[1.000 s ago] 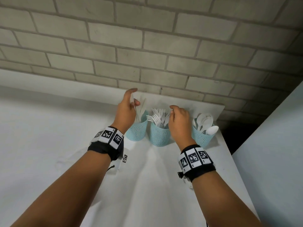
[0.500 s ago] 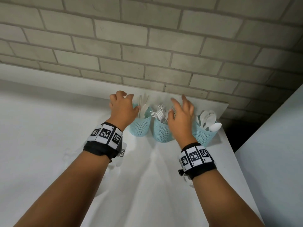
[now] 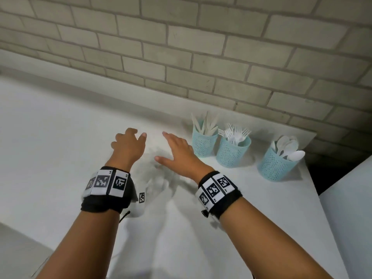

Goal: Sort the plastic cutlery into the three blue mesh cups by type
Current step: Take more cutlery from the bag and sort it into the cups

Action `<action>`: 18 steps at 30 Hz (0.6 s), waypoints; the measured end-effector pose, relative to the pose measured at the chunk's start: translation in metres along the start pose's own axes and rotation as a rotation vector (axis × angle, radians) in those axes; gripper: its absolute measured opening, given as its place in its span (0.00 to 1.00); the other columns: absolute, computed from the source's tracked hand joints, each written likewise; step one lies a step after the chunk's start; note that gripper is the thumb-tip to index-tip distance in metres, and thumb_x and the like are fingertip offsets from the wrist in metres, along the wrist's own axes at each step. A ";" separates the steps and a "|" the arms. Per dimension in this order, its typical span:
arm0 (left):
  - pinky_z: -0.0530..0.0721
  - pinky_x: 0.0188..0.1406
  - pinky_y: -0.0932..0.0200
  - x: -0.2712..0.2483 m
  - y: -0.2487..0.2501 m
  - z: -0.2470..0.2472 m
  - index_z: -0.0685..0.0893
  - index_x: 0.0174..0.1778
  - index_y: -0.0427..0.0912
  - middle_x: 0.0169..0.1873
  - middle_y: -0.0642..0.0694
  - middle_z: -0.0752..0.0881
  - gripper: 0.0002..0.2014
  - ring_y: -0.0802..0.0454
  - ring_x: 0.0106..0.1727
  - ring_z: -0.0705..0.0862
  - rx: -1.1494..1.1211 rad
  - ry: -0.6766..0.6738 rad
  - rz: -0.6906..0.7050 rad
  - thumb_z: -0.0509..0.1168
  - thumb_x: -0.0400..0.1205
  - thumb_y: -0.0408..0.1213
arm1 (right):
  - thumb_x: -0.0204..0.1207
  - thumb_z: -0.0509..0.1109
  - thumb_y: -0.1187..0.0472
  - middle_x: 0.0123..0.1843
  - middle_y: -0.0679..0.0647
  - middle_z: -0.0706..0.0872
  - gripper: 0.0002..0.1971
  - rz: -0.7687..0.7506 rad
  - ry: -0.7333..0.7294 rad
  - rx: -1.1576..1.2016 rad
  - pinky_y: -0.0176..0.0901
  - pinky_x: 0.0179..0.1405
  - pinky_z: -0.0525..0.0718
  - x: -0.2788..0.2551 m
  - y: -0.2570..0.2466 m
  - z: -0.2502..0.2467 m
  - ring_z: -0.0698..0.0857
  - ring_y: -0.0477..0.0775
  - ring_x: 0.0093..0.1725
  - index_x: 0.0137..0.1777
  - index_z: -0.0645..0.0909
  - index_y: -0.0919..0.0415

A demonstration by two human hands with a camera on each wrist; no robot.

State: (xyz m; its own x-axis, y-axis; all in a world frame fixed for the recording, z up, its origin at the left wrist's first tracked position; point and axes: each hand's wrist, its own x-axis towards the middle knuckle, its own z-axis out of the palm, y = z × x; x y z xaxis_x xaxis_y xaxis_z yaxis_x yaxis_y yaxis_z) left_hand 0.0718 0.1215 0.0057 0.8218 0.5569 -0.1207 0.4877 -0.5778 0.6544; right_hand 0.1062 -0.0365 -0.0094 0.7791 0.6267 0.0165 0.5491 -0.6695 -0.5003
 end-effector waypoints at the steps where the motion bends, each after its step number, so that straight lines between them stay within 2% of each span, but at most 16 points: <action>1: 0.65 0.72 0.43 -0.004 -0.008 0.000 0.66 0.77 0.43 0.74 0.32 0.67 0.27 0.32 0.73 0.67 -0.047 -0.008 -0.053 0.52 0.85 0.53 | 0.77 0.64 0.39 0.85 0.53 0.52 0.42 -0.012 -0.069 -0.019 0.60 0.78 0.52 0.002 -0.006 0.007 0.50 0.58 0.83 0.84 0.46 0.49; 4: 0.68 0.73 0.39 -0.008 -0.031 0.006 0.63 0.79 0.38 0.76 0.33 0.67 0.32 0.33 0.74 0.68 -0.114 -0.117 -0.161 0.47 0.85 0.57 | 0.74 0.66 0.37 0.84 0.54 0.54 0.42 -0.022 -0.204 -0.100 0.60 0.77 0.54 0.006 -0.017 0.024 0.53 0.60 0.82 0.83 0.49 0.46; 8: 0.71 0.71 0.42 -0.017 -0.049 0.012 0.65 0.77 0.33 0.73 0.33 0.72 0.34 0.35 0.72 0.72 -0.152 -0.273 -0.247 0.43 0.85 0.58 | 0.77 0.65 0.41 0.75 0.60 0.66 0.32 -0.030 -0.245 -0.210 0.56 0.70 0.67 0.007 -0.026 0.036 0.63 0.62 0.75 0.79 0.62 0.49; 11: 0.74 0.70 0.44 -0.022 -0.055 0.014 0.72 0.73 0.33 0.65 0.33 0.80 0.34 0.37 0.67 0.77 -0.178 -0.306 -0.261 0.42 0.85 0.59 | 0.79 0.64 0.48 0.66 0.63 0.72 0.24 -0.059 -0.226 -0.219 0.51 0.61 0.72 0.008 -0.029 0.038 0.70 0.63 0.67 0.73 0.70 0.55; 15: 0.73 0.70 0.46 -0.023 -0.054 0.018 0.74 0.71 0.31 0.68 0.33 0.78 0.34 0.37 0.68 0.77 -0.254 -0.309 -0.228 0.42 0.86 0.57 | 0.80 0.63 0.61 0.56 0.63 0.81 0.14 -0.101 -0.142 -0.156 0.47 0.51 0.76 0.008 -0.028 0.042 0.81 0.62 0.55 0.63 0.77 0.63; 18: 0.72 0.70 0.47 -0.028 -0.048 0.022 0.74 0.71 0.29 0.69 0.32 0.77 0.32 0.37 0.69 0.76 -0.287 -0.300 -0.191 0.43 0.87 0.54 | 0.80 0.60 0.64 0.51 0.62 0.83 0.10 -0.096 -0.071 -0.094 0.46 0.48 0.77 0.006 -0.024 0.036 0.83 0.60 0.50 0.56 0.79 0.66</action>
State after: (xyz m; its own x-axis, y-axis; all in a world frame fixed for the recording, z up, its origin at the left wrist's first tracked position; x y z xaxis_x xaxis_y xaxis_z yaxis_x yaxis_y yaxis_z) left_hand 0.0321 0.1206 -0.0386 0.7946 0.4154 -0.4428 0.5725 -0.2695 0.7744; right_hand 0.0870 -0.0020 -0.0278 0.6997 0.7144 -0.0029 0.6489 -0.6373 -0.4157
